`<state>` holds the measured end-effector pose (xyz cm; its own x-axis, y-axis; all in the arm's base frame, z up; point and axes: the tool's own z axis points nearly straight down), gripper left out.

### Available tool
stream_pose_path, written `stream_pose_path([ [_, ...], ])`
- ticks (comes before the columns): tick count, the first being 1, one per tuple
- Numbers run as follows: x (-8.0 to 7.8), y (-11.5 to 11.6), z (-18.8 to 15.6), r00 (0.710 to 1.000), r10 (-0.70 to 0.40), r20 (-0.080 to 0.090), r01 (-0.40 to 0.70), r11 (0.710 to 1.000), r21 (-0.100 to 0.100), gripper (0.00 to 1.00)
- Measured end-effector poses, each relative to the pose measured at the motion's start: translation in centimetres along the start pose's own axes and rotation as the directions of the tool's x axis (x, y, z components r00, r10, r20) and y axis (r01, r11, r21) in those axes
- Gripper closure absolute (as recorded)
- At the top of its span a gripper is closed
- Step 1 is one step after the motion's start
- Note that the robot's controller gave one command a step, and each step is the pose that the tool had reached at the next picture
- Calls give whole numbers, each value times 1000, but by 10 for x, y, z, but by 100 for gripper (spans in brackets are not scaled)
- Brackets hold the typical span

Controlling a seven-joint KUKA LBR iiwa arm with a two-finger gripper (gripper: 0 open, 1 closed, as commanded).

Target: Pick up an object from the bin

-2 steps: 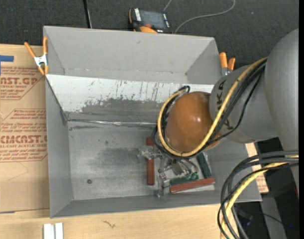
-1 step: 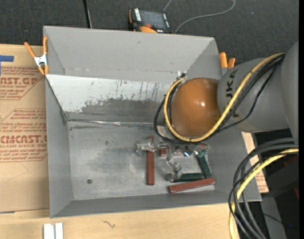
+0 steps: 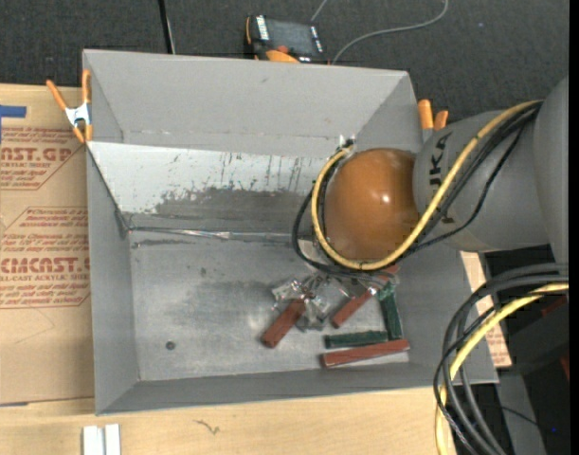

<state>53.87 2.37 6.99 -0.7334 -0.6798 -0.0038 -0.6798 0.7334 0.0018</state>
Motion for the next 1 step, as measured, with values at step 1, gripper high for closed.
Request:
stream_pose_path([
  [1,8,26,-130,999,-36,3,36,999,6,100],
])
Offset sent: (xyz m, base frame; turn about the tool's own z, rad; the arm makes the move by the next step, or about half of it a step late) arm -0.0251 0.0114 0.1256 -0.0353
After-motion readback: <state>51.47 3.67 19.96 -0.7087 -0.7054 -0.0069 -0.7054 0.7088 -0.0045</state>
